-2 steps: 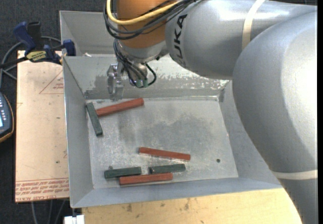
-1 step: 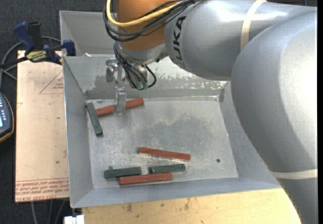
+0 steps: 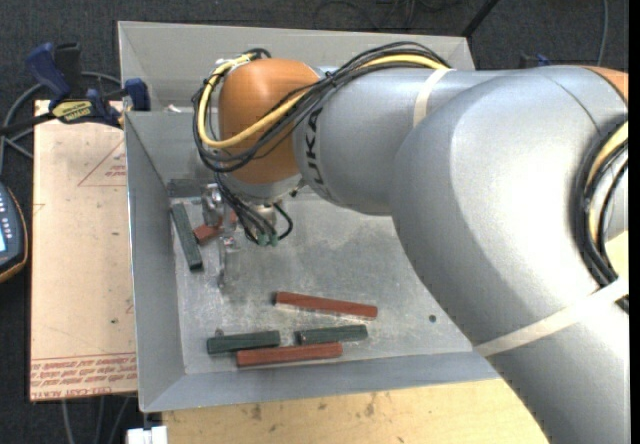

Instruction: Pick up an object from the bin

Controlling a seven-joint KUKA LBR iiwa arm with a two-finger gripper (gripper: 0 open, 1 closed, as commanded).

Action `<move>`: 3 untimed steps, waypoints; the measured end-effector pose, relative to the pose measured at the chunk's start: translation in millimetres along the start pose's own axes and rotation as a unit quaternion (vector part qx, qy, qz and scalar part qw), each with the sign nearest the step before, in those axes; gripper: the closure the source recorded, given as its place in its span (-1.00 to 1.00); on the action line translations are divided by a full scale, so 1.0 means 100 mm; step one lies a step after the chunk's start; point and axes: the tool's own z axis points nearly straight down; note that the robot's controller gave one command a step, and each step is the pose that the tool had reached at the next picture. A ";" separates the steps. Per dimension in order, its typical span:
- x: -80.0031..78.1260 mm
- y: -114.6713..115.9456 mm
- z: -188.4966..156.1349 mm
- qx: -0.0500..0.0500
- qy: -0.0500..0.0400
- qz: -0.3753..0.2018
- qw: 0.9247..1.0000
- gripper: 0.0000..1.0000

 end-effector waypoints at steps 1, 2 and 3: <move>-0.03 0.01 -0.06 -0.001 -0.004 0.000 1.000 1.00; -0.02 0.00 -0.05 -0.001 -0.003 0.000 1.000 -1.00; -0.03 0.01 -0.06 -0.001 -0.004 0.000 1.000 1.00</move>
Offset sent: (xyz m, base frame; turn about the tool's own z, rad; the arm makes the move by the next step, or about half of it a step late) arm 0.0000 0.0000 0.0000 0.0000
